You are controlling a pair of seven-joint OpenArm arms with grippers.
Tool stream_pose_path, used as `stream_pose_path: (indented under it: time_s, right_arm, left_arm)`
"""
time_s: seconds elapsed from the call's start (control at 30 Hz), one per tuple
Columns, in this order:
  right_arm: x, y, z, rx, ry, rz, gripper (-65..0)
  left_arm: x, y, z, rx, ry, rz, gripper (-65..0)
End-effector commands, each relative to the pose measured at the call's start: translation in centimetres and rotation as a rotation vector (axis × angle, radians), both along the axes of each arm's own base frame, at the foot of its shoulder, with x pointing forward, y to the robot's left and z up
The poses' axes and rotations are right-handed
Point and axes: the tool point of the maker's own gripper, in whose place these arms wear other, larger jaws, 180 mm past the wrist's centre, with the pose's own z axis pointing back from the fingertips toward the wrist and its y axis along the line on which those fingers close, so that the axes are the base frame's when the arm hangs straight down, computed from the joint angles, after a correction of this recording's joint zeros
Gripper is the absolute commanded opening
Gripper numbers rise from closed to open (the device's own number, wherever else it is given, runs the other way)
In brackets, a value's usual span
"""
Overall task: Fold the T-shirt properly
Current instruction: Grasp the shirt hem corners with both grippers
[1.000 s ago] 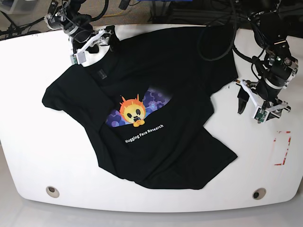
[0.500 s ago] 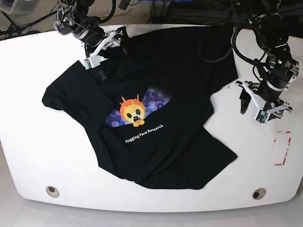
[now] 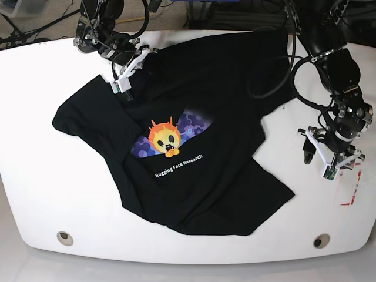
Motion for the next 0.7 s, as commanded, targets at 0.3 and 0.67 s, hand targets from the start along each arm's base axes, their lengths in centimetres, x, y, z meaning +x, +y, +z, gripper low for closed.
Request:
stream_pose_path:
  time_s: [0.3, 0.67]
  right_arm:
    - [-0.7, -6.6, 0.6, -0.148, -0.011, -0.001, -65.0]
    - [0.1, -13.9, 3.5, -0.243, -0.073, -0.039, -65.0]
  left_arm:
    - [4.6, 1.7, -1.2, -0.179, 0.004, 0.145, -26.7]
    - [5.0, -0.6, -3.5, -0.301, 0.02, 0.23, -26.5]
